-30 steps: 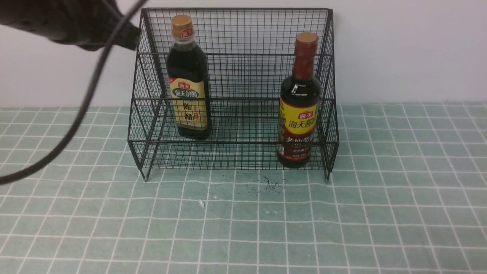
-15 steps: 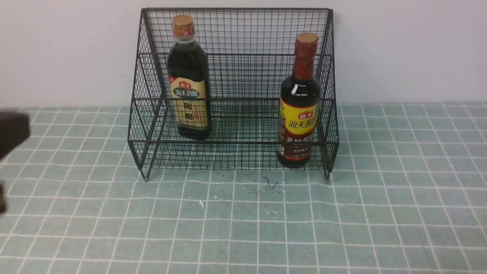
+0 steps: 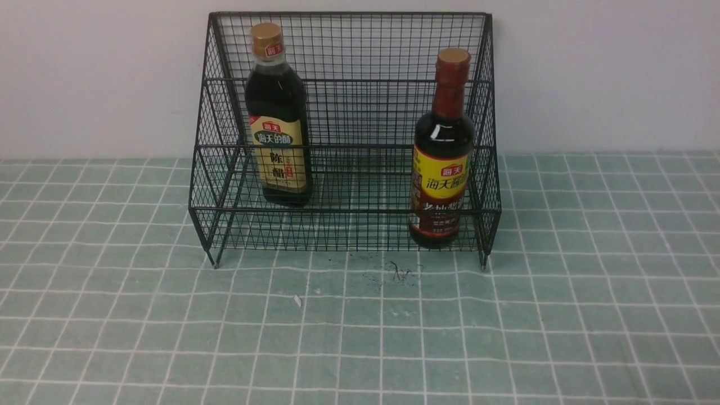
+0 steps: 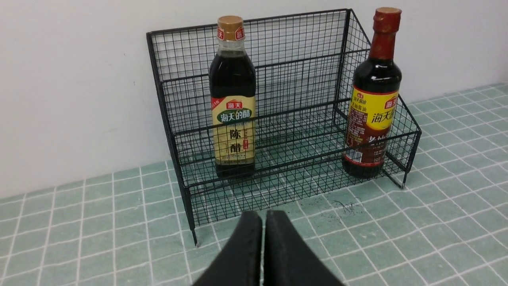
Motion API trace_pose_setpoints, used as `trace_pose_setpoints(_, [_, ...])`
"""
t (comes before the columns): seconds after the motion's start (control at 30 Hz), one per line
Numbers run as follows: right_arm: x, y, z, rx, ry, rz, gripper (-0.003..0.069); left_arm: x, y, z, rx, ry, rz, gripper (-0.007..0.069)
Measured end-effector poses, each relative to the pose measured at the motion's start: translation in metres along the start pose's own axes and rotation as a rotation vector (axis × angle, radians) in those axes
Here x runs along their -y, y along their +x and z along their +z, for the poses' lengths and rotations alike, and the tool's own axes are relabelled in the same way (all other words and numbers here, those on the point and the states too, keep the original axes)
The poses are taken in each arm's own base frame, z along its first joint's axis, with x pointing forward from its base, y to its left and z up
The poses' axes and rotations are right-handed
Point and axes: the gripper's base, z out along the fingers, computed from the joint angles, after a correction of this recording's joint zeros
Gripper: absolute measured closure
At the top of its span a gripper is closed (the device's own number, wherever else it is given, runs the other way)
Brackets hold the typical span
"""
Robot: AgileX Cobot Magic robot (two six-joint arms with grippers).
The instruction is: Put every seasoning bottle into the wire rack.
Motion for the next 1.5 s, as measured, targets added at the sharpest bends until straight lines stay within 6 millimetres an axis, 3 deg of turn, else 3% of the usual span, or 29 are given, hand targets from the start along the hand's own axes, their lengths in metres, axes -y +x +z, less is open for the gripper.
trace_pose_setpoints(0.2, [0.0, 0.0, 0.0, 0.0, 0.0, 0.0, 0.0672, -0.005, 0.011, 0.008, 0.021, -0.052, 0.027, 0.0631])
trace_pose_setpoints(0.33, [0.0, 0.0, 0.0, 0.0, 0.0, 0.0, 0.0672, -0.01, 0.029, 0.019, 0.069, -0.113, 0.03, 0.0631])
trace_pose_setpoints(0.5, [0.0, 0.0, 0.0, 0.0, 0.0, 0.0, 0.0672, -0.018, 0.083, 0.035, 0.096, -0.243, 0.017, 0.0631])
trace_pose_setpoints(0.63, [0.0, 0.0, 0.0, 0.001, 0.0, 0.0, 0.0672, -0.025, 0.127, 0.05, 0.006, -0.303, -0.015, 0.0631])
trace_pose_setpoints(0.8, [0.0, 0.0, 0.0, 0.001, 0.0, 0.0, 0.0672, -0.027, 0.16, 0.059, -0.092, -0.307, -0.034, 0.0631])
trace_pose_setpoints(1.5, [0.0, 0.0, 0.0, 0.002, 0.0, 0.0, 0.0672, -0.027, 0.165, 0.059, -0.126, -0.306, -0.043, 0.0631])
